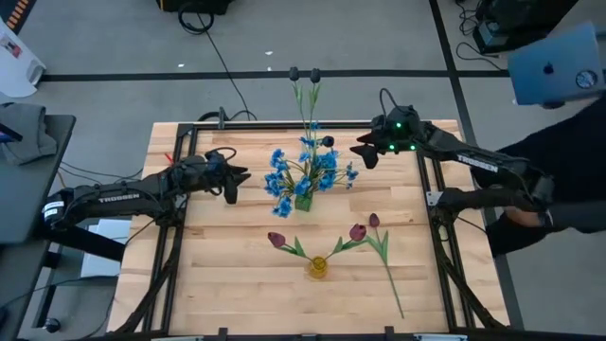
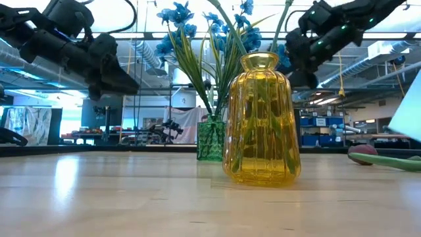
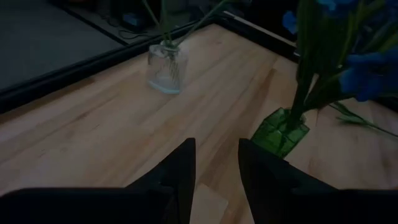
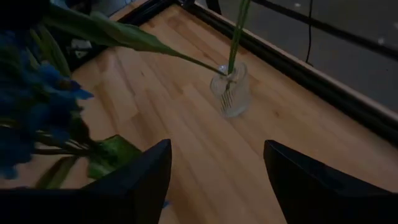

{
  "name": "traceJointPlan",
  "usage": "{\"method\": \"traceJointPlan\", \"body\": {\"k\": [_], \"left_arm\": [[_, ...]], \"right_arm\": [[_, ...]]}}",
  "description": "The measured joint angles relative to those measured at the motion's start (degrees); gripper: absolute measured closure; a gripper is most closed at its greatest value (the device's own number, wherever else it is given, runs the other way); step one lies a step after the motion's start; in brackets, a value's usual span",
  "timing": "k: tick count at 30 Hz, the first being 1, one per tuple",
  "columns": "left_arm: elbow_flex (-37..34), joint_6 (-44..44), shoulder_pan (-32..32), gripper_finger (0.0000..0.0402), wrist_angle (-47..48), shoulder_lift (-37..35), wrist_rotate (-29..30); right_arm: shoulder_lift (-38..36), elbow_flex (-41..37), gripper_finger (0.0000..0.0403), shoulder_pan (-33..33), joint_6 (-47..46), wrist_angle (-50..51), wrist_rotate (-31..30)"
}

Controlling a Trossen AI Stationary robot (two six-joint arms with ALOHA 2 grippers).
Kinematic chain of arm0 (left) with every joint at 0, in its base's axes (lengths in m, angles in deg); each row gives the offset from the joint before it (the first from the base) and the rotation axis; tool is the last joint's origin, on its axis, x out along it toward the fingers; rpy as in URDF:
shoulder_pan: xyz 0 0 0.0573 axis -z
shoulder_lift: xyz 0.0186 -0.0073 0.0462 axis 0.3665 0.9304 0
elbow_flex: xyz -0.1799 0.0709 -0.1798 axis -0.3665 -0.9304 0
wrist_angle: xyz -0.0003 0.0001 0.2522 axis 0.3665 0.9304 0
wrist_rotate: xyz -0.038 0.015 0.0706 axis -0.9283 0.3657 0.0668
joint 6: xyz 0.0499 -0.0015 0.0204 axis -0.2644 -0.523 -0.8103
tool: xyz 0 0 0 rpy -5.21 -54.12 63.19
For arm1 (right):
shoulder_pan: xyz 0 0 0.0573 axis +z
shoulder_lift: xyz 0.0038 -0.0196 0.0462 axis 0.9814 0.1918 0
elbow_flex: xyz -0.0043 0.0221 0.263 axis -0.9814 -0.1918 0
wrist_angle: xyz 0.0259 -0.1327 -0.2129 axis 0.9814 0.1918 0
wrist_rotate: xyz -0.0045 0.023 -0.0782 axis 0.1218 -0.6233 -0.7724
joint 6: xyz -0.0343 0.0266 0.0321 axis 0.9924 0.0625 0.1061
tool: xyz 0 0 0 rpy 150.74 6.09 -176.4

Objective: Sort flowers into vase by color
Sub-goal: Put the red tulip into the yellow vase

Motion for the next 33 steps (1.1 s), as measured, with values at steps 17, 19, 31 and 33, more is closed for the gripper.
{"method": "traceJointPlan", "body": {"k": [17, 19, 31, 33], "left_arm": [[0.0, 0.2, 0.0, 0.0275, 0.4, 0.1, -9.0], [0.0, 0.2, 0.0, 0.0275, 1.8, 0.1, -11.9], [0.0, 7.3, 0.1, 0.0275, 18.9, 0.1, -24.5], [0.0, 10.4, 0.4, 0.0275, 19.9, 0.1, -25.0]], "right_arm": [[-15.2, 0.0, 0.014, 7.7, -24.4, 5.3, -0.8], [-16.3, 0.0, 0.014, 9.9, -27.2, 5.3, -2.0], [-17.6, 0.0, 0.0146, 24.9, -40.7, 4.8, -11.0], [-17.6, 0.0, 0.0149, 27.4, -42.7, 4.9, -12.1]]}}
